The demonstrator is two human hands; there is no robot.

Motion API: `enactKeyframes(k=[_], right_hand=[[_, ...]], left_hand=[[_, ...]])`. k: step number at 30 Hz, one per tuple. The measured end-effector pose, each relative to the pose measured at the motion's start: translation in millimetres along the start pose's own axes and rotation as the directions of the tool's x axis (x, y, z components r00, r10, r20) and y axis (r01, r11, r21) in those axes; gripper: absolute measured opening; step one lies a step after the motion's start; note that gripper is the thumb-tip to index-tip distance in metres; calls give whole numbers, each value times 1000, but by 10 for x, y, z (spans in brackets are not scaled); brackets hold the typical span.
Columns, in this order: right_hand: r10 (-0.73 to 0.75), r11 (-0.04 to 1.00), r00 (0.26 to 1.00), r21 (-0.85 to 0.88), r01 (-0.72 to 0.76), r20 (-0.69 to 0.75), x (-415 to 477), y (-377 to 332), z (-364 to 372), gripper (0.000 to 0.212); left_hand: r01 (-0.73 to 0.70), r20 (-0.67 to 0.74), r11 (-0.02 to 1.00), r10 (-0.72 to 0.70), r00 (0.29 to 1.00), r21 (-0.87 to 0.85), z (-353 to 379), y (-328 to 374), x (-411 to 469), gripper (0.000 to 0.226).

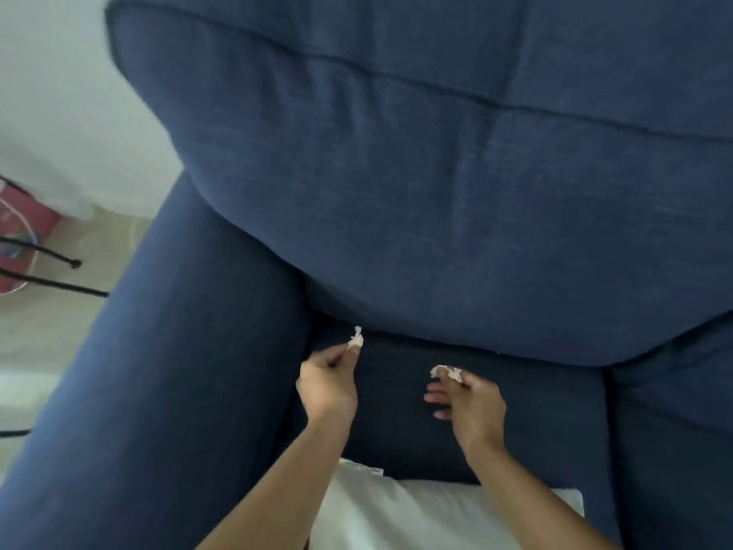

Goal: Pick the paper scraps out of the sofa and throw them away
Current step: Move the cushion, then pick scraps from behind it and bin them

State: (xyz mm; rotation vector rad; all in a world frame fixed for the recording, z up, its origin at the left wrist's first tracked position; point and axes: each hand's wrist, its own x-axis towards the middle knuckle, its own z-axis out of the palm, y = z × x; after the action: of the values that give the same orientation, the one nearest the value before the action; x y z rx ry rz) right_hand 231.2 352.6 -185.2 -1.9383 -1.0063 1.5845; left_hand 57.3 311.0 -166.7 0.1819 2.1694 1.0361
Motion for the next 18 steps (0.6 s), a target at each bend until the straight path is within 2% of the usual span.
enactKeyframes(k=[4, 8, 14, 18], right_hand=[[-121, 992, 990, -33, 124, 70, -464, -289, 216, 17], [-286, 933, 929, -151, 326, 236, -1187, -571, 822, 22], [-353, 829, 810, -244, 503, 469, -2537, -547, 1890, 17], [-362, 687, 711, -343, 640, 602, -3359, -281, 2513, 15]], left_hand=[[-159, -35, 987, 160, 986, 40, -888, 315, -229, 18], [-237, -94, 971, 238, 967, 13, -1926, 281, -476, 23], [-169, -251, 984, 149, 956, -59, -3590, -575, -770, 23], [-58, -364, 993, 17, 931, -101, -4536, -1417, -903, 12]])
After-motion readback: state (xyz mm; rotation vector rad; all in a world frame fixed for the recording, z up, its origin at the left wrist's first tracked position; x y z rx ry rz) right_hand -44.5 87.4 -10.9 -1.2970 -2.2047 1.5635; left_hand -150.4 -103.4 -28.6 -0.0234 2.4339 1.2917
